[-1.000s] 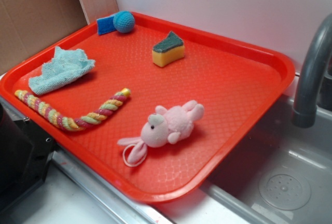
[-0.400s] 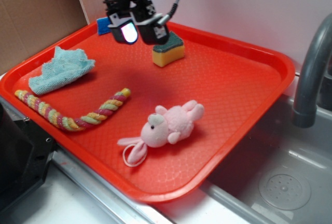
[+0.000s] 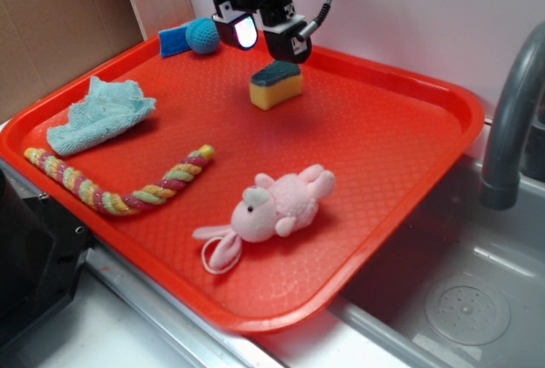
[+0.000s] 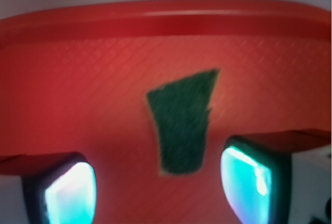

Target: Grab the green sponge.

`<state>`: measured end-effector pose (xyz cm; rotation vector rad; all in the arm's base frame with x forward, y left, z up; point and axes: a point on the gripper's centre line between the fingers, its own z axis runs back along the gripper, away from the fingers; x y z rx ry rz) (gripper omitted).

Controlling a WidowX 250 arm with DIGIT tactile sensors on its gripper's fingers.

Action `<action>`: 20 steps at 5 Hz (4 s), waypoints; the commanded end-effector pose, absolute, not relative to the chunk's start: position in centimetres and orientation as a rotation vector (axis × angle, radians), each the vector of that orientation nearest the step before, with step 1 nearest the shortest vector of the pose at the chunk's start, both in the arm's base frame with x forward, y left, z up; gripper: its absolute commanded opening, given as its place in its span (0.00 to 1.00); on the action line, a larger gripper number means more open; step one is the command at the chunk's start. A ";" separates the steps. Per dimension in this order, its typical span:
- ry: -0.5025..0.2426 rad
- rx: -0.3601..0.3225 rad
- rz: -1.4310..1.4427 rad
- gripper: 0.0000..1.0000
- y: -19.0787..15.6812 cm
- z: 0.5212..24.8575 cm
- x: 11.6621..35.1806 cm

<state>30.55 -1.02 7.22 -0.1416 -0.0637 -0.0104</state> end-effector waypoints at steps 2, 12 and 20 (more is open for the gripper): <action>-0.032 -0.062 -0.002 0.00 -2.4 2.2 26.7; -0.152 -0.066 0.126 1.00 -2.6 9.9 29.0; -0.135 -0.003 0.084 1.00 -2.5 5.0 28.0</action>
